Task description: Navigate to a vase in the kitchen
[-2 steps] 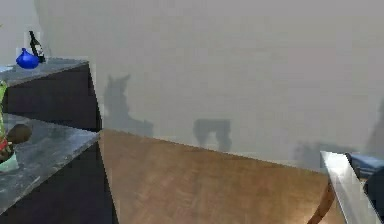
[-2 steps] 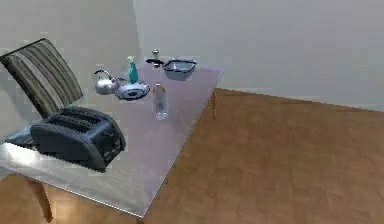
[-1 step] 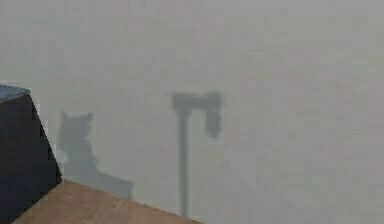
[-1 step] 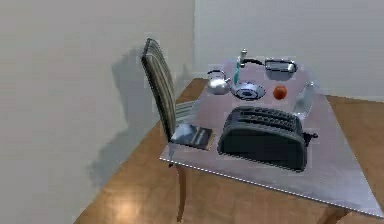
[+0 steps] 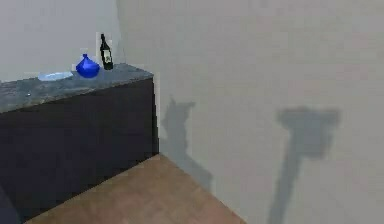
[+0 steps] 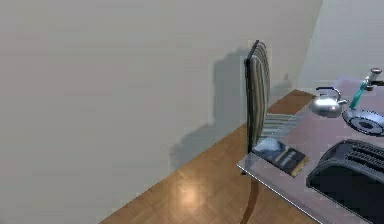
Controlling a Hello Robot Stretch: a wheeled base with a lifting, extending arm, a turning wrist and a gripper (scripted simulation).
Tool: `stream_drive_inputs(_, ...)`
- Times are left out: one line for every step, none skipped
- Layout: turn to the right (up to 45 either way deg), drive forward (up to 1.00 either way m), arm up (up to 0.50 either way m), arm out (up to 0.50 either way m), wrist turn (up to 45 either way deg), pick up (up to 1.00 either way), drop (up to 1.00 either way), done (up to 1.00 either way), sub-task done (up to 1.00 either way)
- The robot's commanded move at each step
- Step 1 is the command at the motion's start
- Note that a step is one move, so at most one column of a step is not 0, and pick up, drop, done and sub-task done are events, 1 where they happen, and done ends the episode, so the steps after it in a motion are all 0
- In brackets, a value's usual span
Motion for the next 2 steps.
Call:
stream_drive_inputs(0.0, 0.3, 0.0, 0.0, 0.0, 0.0, 0.0, 0.0, 0.0)
stream_drive_inputs(-42.0, 0.0, 0.0, 0.0, 0.0, 0.0, 0.0, 0.0, 0.0)
